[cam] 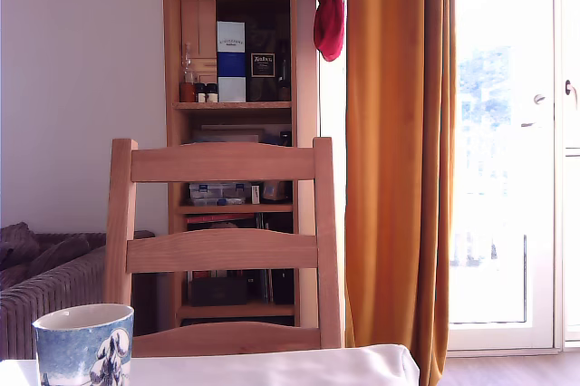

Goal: Pick the grey coffee capsule and place it inside the blue coffee cup

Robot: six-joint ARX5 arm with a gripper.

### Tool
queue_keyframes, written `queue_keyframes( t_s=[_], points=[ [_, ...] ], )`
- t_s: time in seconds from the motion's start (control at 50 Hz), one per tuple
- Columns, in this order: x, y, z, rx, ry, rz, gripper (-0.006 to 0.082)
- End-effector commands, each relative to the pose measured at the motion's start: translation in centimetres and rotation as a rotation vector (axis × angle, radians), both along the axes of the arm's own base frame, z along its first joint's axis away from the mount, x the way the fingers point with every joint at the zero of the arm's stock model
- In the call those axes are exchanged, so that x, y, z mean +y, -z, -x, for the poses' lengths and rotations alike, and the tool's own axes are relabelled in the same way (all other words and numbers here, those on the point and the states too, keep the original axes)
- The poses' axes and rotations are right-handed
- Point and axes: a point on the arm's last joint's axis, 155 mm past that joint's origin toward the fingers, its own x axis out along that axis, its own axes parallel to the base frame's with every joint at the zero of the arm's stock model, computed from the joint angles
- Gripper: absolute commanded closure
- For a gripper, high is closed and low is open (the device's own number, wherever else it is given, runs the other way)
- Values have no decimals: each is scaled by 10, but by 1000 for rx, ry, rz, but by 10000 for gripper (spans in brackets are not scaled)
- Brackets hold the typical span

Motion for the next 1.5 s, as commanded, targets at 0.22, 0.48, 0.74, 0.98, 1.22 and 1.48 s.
queue_keyframes(
  t_s=[0.22,0.48,0.74,0.98,1.22,1.48],
  points=[
    [-27,38,4,134,155,72,778],
    [-38,14,9,116,208,203,778],
    [-38,50,6,329,171,352,771],
    [-49,95,8,552,153,493,123],
    [-48,132,14,737,103,505,65],
    [-48,144,4,869,91,435,64]
  ],
)
